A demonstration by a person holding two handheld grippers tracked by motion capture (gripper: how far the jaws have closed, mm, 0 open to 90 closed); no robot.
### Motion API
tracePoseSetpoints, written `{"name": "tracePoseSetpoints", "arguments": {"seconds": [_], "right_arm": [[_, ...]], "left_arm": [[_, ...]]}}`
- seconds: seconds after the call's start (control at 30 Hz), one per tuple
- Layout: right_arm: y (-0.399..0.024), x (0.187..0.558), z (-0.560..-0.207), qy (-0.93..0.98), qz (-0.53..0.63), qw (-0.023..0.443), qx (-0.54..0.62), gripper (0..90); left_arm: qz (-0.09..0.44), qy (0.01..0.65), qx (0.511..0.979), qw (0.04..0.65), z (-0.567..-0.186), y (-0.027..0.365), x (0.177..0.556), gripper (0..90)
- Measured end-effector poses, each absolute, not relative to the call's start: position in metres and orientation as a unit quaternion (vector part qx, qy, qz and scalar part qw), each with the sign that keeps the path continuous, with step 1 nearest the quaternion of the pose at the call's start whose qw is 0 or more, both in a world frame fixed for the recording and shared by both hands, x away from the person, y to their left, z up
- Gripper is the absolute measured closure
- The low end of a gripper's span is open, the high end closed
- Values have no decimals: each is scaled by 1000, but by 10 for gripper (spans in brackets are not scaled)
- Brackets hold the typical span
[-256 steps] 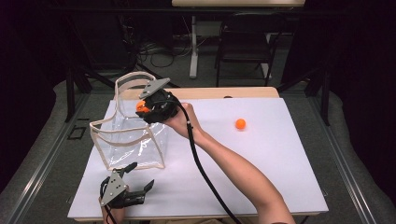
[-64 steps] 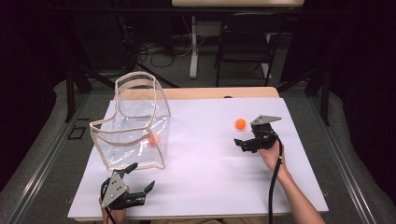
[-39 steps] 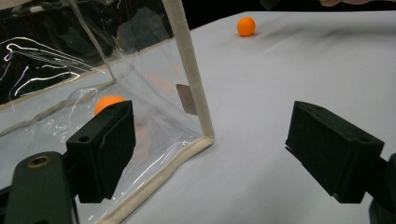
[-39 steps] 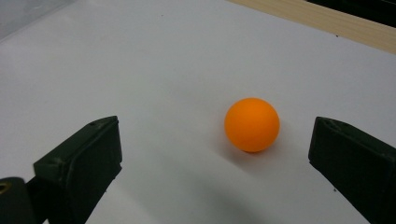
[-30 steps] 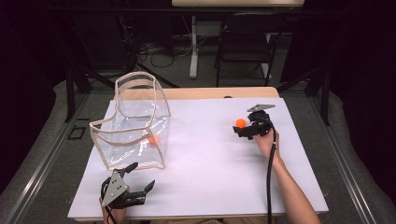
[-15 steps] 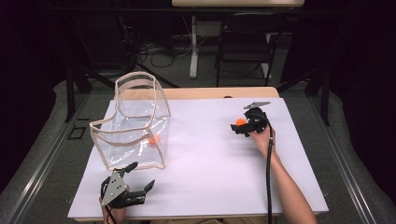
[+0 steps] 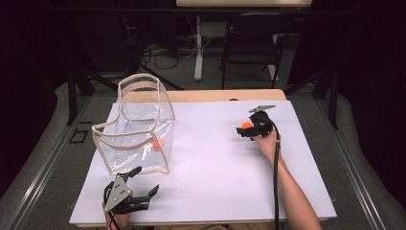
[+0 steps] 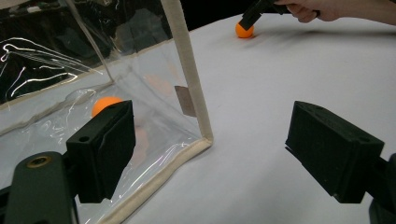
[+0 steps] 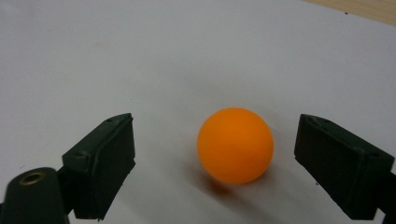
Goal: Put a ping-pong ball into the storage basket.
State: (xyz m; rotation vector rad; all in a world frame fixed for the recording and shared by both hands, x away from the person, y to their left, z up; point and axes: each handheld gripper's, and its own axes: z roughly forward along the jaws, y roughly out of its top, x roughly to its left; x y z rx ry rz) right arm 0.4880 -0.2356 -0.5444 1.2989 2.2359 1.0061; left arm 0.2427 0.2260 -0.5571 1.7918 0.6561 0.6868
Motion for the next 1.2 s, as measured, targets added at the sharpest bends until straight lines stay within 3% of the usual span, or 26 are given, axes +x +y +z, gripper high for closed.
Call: {"name": "tracePoseSetpoints", "arguments": {"seconds": [0.67, 1.2], "right_arm": [[-235, 489, -552, 801, 321, 212, 459, 499], [-230, 481, -539, 799, 342, 220, 442, 507]], "left_arm": [[288, 273, 751, 528, -557, 226, 243, 157], [288, 271, 751, 528, -556, 226, 242, 157]]}}
